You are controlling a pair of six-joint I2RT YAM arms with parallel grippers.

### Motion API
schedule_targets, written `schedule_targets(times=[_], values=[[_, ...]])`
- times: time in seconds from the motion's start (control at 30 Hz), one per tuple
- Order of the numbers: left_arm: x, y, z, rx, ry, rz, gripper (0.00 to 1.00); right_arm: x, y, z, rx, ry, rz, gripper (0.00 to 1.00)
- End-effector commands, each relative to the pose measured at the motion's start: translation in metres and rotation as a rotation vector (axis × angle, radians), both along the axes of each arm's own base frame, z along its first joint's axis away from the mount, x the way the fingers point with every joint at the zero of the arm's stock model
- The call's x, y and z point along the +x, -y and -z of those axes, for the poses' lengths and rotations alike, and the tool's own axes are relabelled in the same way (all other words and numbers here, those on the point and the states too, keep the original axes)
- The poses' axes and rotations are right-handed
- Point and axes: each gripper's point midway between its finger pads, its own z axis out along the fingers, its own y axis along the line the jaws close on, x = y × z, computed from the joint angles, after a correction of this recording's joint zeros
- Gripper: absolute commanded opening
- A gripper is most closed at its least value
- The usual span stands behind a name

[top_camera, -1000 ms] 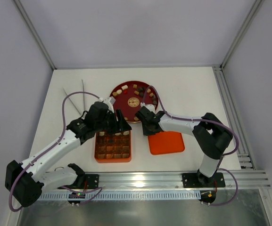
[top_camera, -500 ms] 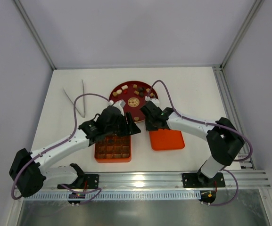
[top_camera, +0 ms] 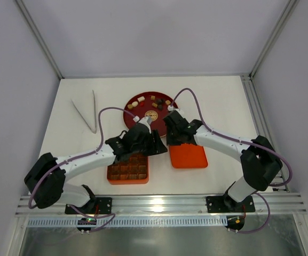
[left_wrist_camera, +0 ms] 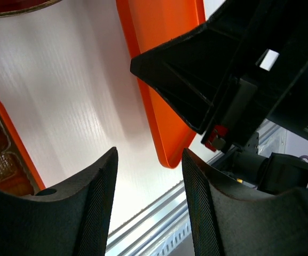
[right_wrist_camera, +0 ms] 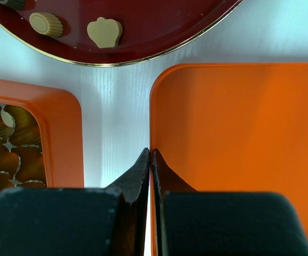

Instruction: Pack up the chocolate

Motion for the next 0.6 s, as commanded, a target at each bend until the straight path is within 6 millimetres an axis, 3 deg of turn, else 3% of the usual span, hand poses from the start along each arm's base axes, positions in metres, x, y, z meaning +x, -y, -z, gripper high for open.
schedule_targets(times=[0.0,0.33,0.57], values=[[0.013,0.015,-0.008,-0.052,0.063,-0.019,0.51,0.007,-0.009,-0.029,0.089,0.048,0.005,0.04],[0.019,0.037,0.022,-0.054,0.053,0.006,0.51,0.008,-0.012,-0.035,0.129,0.044,0.007,0.04],[0.024,0.055,0.022,-0.112,0.078,0.023,0.53,0.007,-0.014,-0.036,0.148,0.038,0.009,0.04]])
